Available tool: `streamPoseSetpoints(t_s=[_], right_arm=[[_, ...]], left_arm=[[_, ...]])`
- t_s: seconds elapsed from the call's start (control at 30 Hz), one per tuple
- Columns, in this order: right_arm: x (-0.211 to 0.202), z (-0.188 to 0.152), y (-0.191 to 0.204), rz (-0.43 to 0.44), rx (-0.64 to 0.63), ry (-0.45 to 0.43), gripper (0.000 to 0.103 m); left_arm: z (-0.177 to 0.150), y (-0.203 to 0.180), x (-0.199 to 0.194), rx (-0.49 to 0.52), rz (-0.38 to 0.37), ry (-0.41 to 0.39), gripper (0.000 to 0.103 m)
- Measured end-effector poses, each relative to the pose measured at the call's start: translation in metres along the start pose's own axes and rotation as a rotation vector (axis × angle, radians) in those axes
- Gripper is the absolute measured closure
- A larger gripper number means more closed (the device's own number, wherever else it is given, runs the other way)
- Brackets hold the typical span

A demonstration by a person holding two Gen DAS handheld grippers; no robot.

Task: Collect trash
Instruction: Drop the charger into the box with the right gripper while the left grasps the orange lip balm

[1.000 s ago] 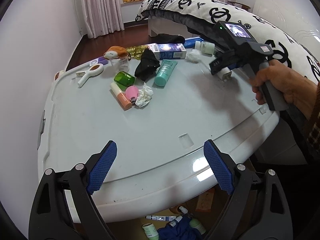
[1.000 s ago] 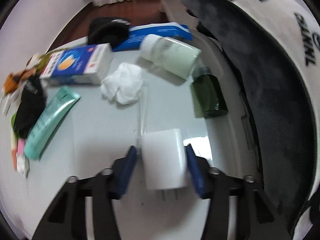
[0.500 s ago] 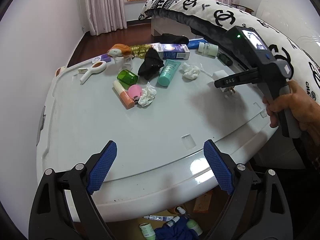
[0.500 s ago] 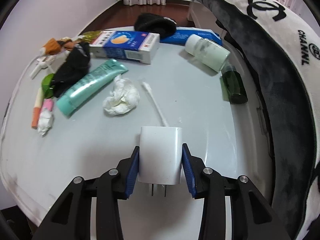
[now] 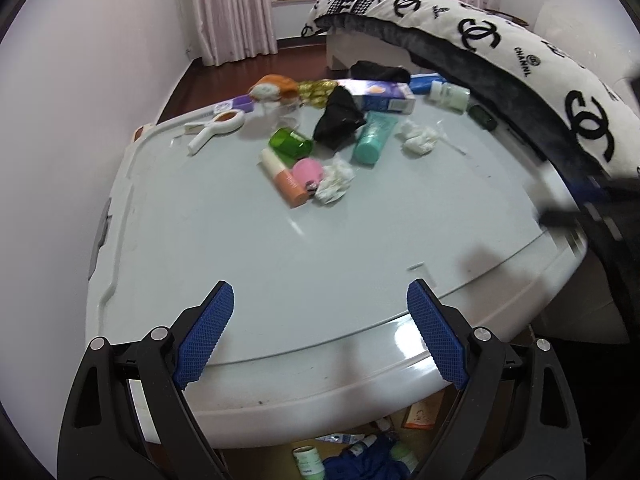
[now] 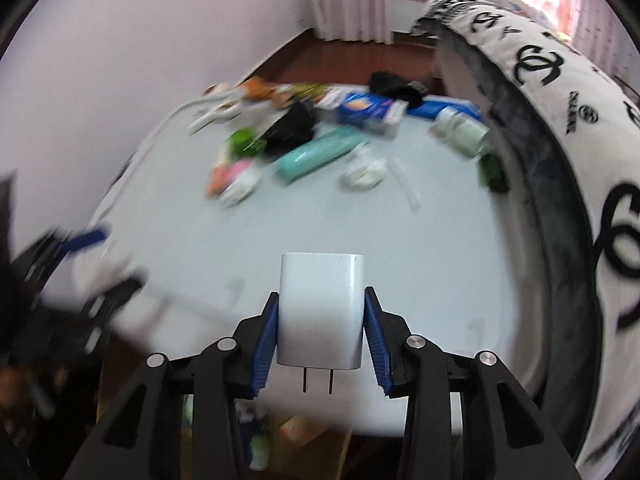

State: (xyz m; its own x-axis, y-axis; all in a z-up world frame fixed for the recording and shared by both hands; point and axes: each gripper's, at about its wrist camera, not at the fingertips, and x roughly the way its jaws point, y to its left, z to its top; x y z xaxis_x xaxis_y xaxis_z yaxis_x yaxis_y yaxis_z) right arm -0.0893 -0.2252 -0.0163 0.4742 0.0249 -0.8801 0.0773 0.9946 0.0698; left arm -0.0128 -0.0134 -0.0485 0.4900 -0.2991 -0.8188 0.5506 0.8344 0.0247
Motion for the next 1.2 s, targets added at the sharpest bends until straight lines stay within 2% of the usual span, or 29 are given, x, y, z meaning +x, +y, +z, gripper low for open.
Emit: streamPoseSetpoints(t_s=[0.2,0.27,0.33,0.4,0.53,0.6,0.63,0.8,0.9,0.97,1.0,1.03,1.07,1.2], right_arm=[[-0.006,-0.056,0.025,0.080,0.019,0.027,0.062],[-0.007,-0.064,0.028,0.111,0.031,0.017,0.062],[-0.010,-0.064,0.031,0.132,0.027,0.013,0.062],[-0.015,-0.061,0.032,0.123,0.010,-0.008,0.062],[-0.016,-0.059,0.027,0.144,0.016,-0.017,0.062],[-0.015,-0.059,0.026,0.146,0.015,-0.016,0.062],[-0.015,-0.058,0.025,0.146,0.012,-0.016,0.062],[-0.017,-0.057,0.024,0.144,0.001,-0.024,0.062],[-0.020,-0.057,0.024,0.150,-0.001,-0.031,0.062],[-0.021,-0.057,0.026,0.147,-0.012,-0.031,0.062],[-0.021,-0.057,0.027,0.148,-0.014,-0.030,0.062],[-0.022,-0.058,0.027,0.149,-0.013,-0.032,0.062],[-0.023,-0.058,0.028,0.152,-0.016,-0.033,0.062],[-0.025,-0.059,0.032,0.153,-0.028,-0.036,0.061]], left_arm=[[0.016,0.020,-0.001,-0.082,-0.014,-0.062,0.017],[0.029,0.027,0.015,-0.120,-0.036,-0.040,0.017],[0.044,0.031,0.040,-0.143,-0.057,-0.002,0.017],[0.055,0.038,0.061,-0.162,0.004,0.016,0.019],[0.078,0.061,0.101,-0.249,0.062,0.045,0.035],[0.085,0.063,0.119,-0.238,0.097,0.077,0.038],[0.087,0.063,0.122,-0.242,0.073,0.062,0.039],[0.098,0.055,0.144,-0.266,0.060,0.071,0.039],[0.101,0.053,0.147,-0.270,0.112,0.058,0.039],[0.100,0.056,0.148,-0.279,0.147,0.046,0.054],[0.099,0.057,0.147,-0.276,0.179,0.047,0.071],[0.096,0.061,0.145,-0.283,0.184,0.043,0.082],[0.095,0.064,0.143,-0.287,0.175,0.040,0.085],[0.076,0.066,0.125,-0.257,0.144,0.038,0.085]])
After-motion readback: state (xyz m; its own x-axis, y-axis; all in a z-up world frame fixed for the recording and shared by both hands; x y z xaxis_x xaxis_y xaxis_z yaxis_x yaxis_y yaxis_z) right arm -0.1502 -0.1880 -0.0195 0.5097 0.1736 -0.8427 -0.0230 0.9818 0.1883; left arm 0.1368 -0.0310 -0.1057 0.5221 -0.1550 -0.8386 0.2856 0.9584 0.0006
